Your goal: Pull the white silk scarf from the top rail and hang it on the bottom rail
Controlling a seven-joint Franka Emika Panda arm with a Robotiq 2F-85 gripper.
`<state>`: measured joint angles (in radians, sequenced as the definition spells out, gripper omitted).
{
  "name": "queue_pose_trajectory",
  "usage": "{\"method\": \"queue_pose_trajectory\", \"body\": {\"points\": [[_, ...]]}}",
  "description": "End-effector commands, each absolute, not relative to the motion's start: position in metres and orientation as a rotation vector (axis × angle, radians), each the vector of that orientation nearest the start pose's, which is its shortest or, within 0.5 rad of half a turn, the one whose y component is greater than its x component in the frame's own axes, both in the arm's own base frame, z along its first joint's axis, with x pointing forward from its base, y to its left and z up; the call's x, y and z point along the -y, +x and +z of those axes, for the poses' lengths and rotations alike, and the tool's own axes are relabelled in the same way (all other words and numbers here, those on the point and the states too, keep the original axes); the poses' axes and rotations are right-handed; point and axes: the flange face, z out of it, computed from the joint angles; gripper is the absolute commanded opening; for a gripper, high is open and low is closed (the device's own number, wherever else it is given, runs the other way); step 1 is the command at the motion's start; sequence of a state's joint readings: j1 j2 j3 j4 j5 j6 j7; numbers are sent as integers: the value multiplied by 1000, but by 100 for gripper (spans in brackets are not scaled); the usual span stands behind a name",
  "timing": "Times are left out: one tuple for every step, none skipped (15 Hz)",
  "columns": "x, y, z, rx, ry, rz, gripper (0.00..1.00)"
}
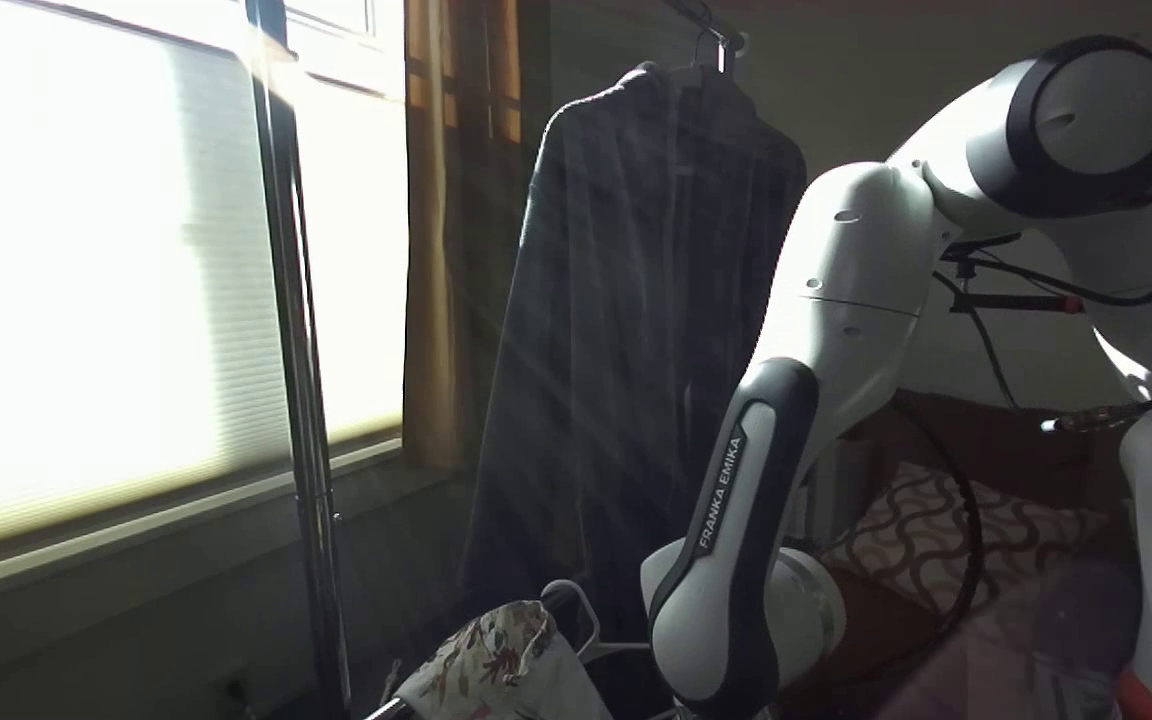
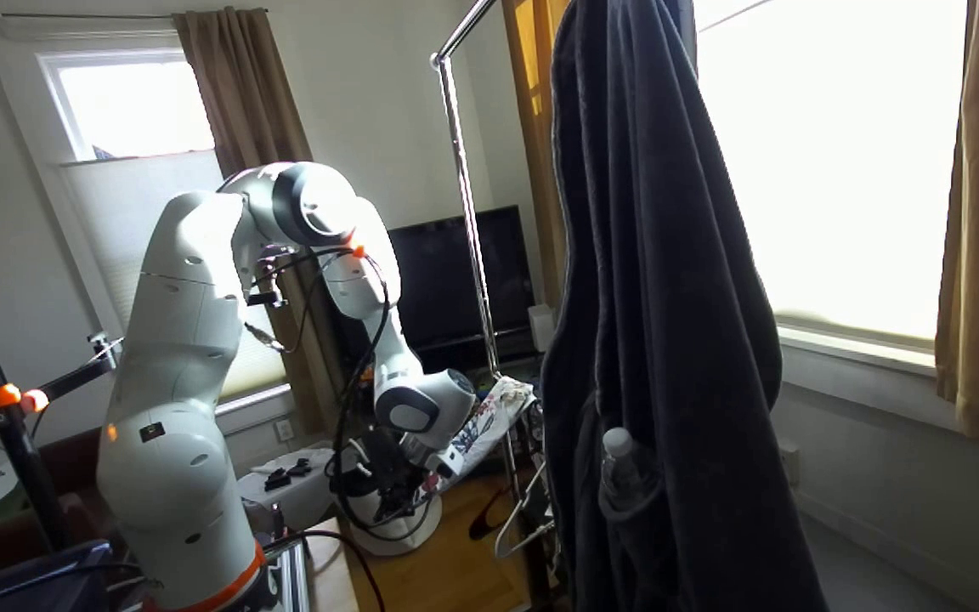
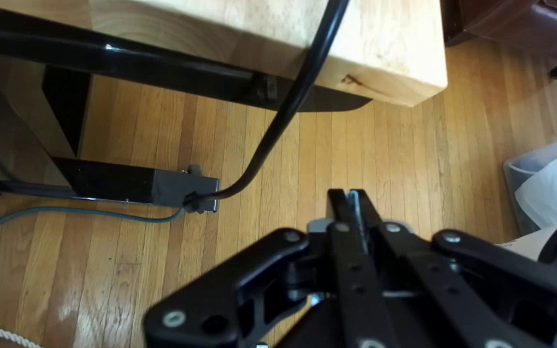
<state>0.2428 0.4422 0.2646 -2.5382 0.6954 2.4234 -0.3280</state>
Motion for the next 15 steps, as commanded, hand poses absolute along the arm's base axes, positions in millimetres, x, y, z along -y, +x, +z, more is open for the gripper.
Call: {"method": "queue_pose_trajectory", "body": {"points": [[-212, 328, 94, 276, -2627, 776, 36], [-213, 332, 108, 292, -2605, 706, 44], [-214, 335, 120, 308, -2588, 639, 52], [-213, 338, 136, 321, -2565, 567, 59], [-211, 338, 153, 322, -2549, 507, 68], [-207, 339, 170, 317, -2528, 442, 74], [-203, 342, 184, 306, -2506, 374, 81], [-197, 344, 198, 303, -2494, 299, 90], [-192, 347, 213, 291, -2479, 221, 96], [-184, 349, 227, 267, -2465, 147, 100], [-178, 350, 241, 258, -2456, 70, 100], [-174, 351, 257, 282, -2440, -6, 100], [-168, 348, 269, 337, -2449, -67, 100], [-162, 345, 279, 403, -2456, -111, 100], [-159, 343, 288, 463, -2458, -154, 100]]}}
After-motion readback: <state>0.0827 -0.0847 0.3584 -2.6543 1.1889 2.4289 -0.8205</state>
